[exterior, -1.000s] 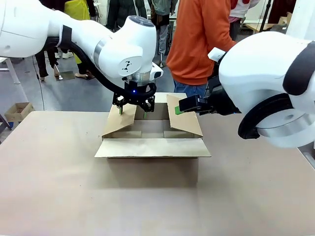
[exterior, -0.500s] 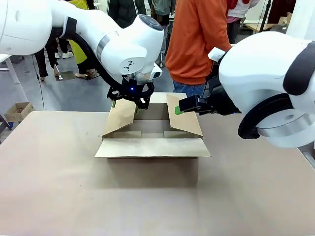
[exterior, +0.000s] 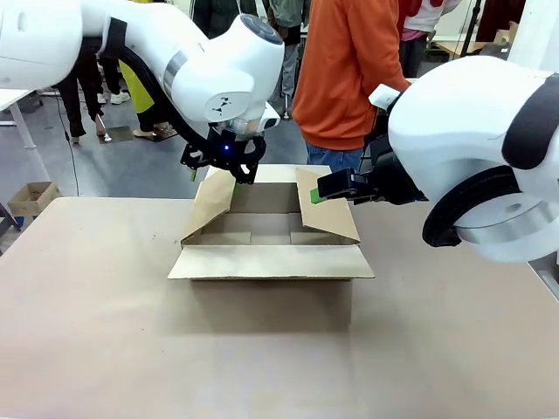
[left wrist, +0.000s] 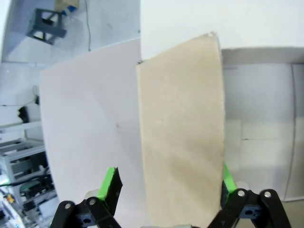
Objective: Pack the gift set into the box.
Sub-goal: Place both hands on the side flaps of the Package Box and spread them outward.
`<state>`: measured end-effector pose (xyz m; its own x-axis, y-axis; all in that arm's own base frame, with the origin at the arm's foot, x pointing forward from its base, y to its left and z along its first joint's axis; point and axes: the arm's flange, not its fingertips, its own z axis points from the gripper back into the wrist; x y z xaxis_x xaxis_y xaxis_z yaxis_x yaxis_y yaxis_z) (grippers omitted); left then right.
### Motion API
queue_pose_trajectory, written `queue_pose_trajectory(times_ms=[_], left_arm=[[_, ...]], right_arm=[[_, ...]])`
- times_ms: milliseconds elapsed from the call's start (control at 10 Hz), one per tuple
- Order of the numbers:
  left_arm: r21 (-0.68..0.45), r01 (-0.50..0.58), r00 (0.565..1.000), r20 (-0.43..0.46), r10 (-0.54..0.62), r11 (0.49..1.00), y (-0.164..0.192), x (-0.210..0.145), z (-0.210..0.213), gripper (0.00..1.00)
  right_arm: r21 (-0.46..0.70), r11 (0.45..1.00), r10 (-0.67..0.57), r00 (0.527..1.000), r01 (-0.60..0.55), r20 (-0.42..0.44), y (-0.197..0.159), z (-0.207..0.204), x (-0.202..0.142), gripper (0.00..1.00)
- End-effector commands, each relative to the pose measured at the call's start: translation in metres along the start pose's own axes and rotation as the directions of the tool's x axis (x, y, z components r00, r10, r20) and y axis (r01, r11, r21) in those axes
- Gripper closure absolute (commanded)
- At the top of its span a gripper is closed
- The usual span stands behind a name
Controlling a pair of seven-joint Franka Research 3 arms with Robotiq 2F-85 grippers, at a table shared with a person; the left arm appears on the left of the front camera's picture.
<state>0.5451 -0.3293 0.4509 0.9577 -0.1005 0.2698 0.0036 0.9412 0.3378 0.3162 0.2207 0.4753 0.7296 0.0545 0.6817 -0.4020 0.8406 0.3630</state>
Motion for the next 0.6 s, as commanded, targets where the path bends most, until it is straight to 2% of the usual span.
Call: queue_pose_trajectory(times_ms=[0,400,500], left_arm=[[0.0,-0.062,0.998,0.02,0.062,0.998,0.023,-0.002,0.009,0.0],[-0.11,-0.132,0.991,0.004,0.133,0.985,0.082,-0.009,0.01,0.0],[-0.154,-0.143,0.99,-0.025,0.14,0.978,0.099,-0.013,0.006,0.0]], right_arm=[[0.0,1.0,-0.002,1.0,0.002,-0.006,0.0,0.003,0.001,0.0],[0.0,1.0,-0.002,1.0,0.002,-0.006,0.0,0.003,0.001,0.0],[0.0,1.0,-0.002,1.0,0.002,-0.006,0.0,0.003,0.001,0.0]])
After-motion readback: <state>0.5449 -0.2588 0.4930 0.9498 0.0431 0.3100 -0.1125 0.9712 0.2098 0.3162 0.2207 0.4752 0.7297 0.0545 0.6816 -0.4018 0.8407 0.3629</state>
